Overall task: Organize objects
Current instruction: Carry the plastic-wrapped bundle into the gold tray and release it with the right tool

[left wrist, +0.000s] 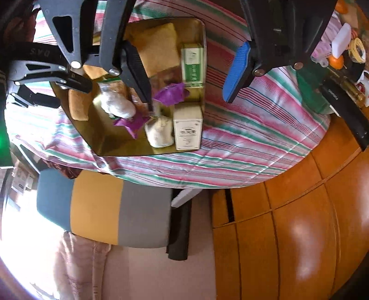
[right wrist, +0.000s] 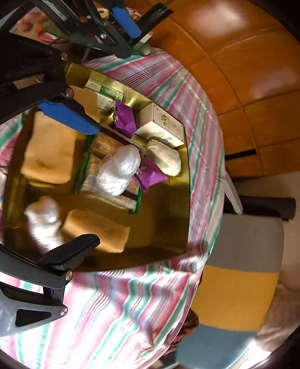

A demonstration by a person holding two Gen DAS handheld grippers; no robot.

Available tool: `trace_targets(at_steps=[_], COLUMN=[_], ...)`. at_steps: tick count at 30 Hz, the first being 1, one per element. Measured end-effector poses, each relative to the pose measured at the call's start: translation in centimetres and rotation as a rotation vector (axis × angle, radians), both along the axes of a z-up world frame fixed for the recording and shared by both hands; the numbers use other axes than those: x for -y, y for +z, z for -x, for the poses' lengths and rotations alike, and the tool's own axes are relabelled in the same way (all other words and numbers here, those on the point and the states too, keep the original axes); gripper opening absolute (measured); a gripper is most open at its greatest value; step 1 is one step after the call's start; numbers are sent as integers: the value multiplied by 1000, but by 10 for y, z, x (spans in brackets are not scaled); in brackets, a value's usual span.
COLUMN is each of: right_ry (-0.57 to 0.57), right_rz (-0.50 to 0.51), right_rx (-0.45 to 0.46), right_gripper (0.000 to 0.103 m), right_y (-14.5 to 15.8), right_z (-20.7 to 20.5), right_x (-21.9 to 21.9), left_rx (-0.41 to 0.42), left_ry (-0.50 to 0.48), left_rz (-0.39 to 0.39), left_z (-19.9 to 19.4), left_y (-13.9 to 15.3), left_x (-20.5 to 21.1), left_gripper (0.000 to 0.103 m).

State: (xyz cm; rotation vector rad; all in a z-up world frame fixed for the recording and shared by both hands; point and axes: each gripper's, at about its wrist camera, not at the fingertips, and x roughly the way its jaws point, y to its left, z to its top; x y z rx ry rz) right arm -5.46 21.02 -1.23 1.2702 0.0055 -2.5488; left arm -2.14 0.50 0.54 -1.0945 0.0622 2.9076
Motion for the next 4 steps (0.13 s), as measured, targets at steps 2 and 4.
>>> trace_targets(at_steps=[2,4], right_ry=[-24,-44], right_rz=[12,22], right_rx=[-5,-11], right_gripper=[89,89], right_y=[1,1], right_z=[-11,-20], right_x=[-8,-14], left_rx=[6,-1], left_ry=[-18,-29], left_rz=[-8,-7], left_z=[-3,-8], left_y=[0,2], left_x=[-6,-11], left_gripper=[65,65])
